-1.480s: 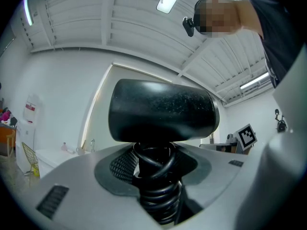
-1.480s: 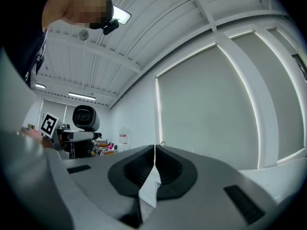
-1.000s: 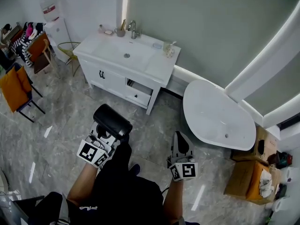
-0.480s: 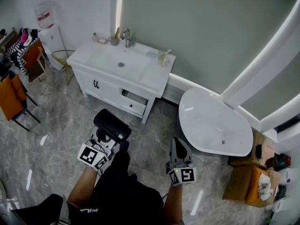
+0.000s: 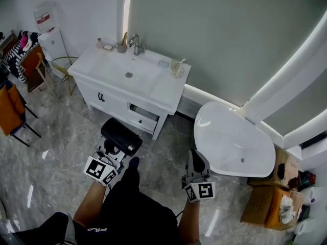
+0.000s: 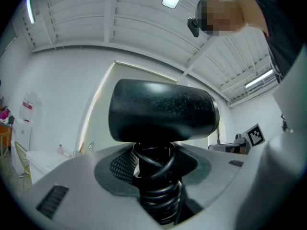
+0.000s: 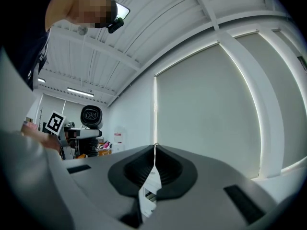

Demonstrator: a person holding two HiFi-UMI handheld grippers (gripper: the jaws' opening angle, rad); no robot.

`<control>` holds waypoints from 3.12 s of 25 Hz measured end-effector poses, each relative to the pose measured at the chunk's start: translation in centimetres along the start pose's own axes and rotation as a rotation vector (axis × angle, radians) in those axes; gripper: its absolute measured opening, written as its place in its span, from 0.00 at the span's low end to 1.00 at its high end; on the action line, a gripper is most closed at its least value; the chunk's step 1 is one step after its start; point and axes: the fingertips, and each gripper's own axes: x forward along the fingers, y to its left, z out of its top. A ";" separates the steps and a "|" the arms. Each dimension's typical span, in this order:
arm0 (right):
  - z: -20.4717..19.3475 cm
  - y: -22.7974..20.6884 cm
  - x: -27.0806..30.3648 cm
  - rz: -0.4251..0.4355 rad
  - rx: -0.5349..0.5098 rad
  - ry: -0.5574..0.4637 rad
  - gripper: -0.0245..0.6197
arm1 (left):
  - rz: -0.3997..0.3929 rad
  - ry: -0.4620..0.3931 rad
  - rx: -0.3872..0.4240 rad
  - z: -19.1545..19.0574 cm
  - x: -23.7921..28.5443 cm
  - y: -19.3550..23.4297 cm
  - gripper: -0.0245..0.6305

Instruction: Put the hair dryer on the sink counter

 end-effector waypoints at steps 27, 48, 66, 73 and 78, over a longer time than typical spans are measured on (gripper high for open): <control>1.9 -7.2 24.7 -0.100 -0.027 -0.017 0.09 | -0.088 -0.005 -0.025 0.6 19.8 18.3 0.37; 0.9 -12.8 27.5 -0.018 -0.040 0.026 0.09 | -0.053 0.023 -0.037 -1.0 25.2 15.3 0.37; -1.8 -15.0 25.9 0.095 -0.022 0.079 0.09 | 0.074 0.063 -0.030 -2.7 24.7 12.0 0.37; -1.6 -15.2 25.5 0.109 -0.016 0.065 0.09 | 0.093 0.059 -0.014 -2.7 24.5 11.6 0.37; -2.1 -15.3 25.7 0.103 -0.023 0.075 0.09 | 0.080 0.047 -0.010 -2.7 25.2 11.7 0.37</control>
